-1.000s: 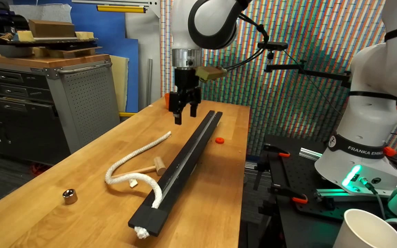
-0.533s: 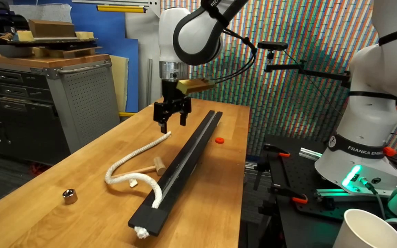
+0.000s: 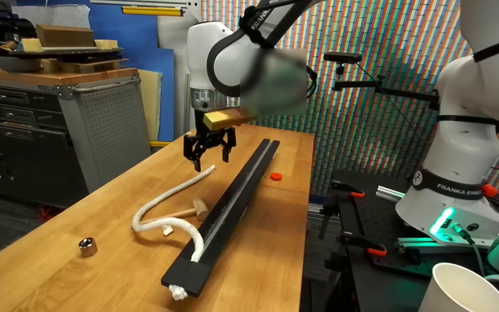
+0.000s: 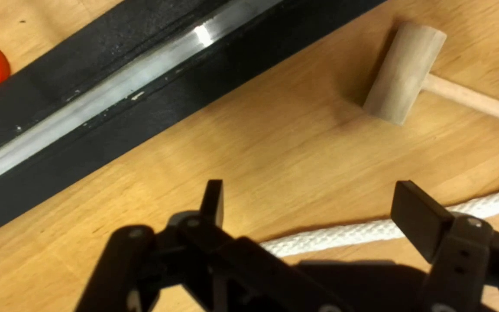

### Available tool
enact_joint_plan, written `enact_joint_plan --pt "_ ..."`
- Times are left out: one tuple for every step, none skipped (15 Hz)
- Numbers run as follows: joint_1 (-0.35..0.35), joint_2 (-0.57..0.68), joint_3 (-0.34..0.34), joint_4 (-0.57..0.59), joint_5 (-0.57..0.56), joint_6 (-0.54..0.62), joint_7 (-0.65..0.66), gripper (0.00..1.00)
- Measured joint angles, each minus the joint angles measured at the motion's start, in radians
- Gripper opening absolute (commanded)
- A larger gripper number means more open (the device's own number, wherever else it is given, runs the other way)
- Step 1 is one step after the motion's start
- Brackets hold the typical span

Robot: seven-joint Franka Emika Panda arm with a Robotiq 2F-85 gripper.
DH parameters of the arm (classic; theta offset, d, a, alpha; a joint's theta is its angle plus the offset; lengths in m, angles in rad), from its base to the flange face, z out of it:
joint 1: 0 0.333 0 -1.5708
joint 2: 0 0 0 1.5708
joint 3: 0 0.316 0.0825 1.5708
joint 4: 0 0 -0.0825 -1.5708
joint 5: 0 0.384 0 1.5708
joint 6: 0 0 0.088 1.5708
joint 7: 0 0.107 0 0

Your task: Lay the white rope on top of the black wooden object

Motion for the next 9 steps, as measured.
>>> enact_joint_plan --pt "0.008 0.018 -0.012 0.014 -0.009 0.001 0.036 1.00" --pt "0.013 0.037 -0.021 0.029 -0.011 0.003 0.067 1.00" --pt "0.017 0.058 -0.028 0.046 -0.012 0.005 0.096 1.00" --pt "0.019 0.080 -0.034 0.063 -0.012 0.009 0.124 1.00" --pt "0.021 0.103 -0.039 0.082 -0.012 0.017 0.152 1.00" --pt "0.023 0.127 -0.045 0.102 -0.012 0.022 0.178 1.00" --pt "0.026 0.153 -0.051 0.123 -0.012 0.029 0.204 1.00" --pt "0.031 0.177 -0.059 0.144 -0.012 0.036 0.230 1.00" --pt "0.035 0.201 -0.068 0.165 -0.012 0.039 0.256 1.00"
